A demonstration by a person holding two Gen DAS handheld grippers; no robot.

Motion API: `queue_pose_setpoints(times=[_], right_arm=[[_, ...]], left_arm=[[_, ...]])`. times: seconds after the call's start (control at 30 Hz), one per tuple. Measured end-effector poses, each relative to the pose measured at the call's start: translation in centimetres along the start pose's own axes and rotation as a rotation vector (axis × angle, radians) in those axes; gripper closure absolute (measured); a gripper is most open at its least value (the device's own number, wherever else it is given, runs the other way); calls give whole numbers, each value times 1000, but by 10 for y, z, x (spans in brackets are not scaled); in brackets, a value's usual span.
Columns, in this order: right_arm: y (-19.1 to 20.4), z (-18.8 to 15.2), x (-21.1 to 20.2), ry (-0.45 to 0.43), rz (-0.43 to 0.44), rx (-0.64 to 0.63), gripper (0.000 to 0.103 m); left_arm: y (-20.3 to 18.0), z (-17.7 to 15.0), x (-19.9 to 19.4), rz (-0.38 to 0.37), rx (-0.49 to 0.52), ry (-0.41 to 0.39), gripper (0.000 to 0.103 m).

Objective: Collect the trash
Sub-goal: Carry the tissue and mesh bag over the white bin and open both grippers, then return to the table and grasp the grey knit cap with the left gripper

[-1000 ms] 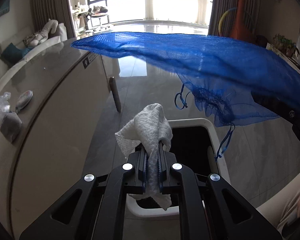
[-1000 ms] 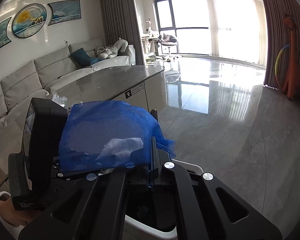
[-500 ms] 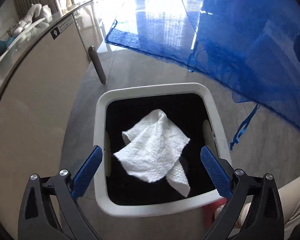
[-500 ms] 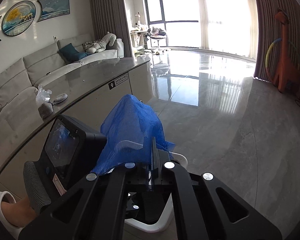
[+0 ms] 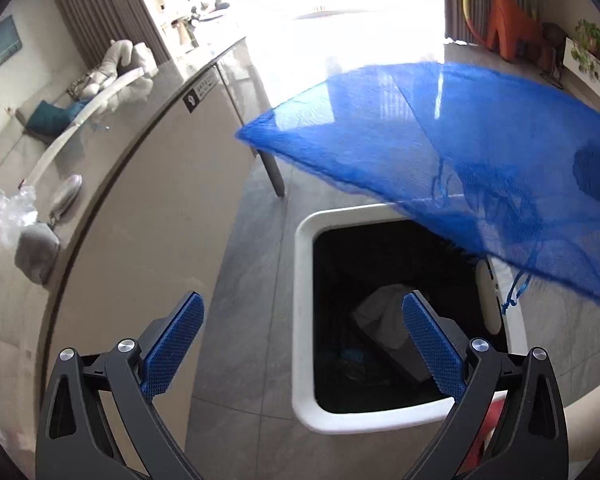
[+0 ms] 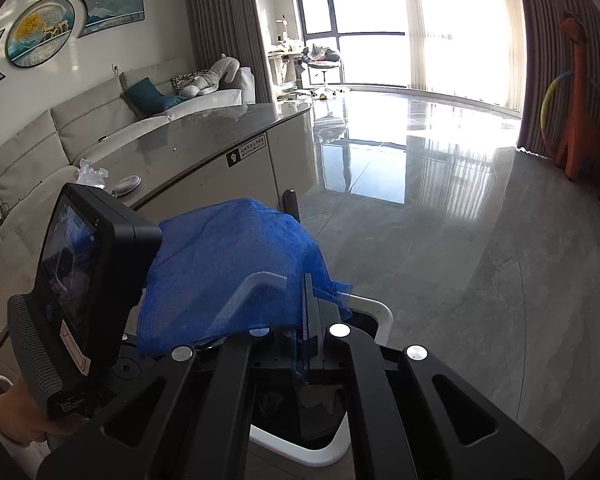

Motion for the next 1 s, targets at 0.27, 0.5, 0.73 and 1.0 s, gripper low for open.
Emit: queue_pose_setpoints(times=[0.27,0.5,0.73,1.0], right_arm=[[13,-20,35,68,-10,-29,100],[11,-57,67,188,-89,-23,5],[9,-49,60,187,-144,-47,5],[35,-2,26,41,-62,-79,5]], left_arm=[[62,2,-41,35,-141,-89,5],[91,3,-55,44,-201,-129,5],[105,-4,-57,40,-230,-116,5],[122,-2,-65,65,-262,-146,5]])
Point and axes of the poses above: each gripper's, at about its wrist camera, not at the fingertips, and x roughly the way its jaws point, y to its left, z to its top, the point moved 10 cm from there along x, roughly the way its jaws point, and after that the axes turned 1 degree about y, right-handed, at the moved point
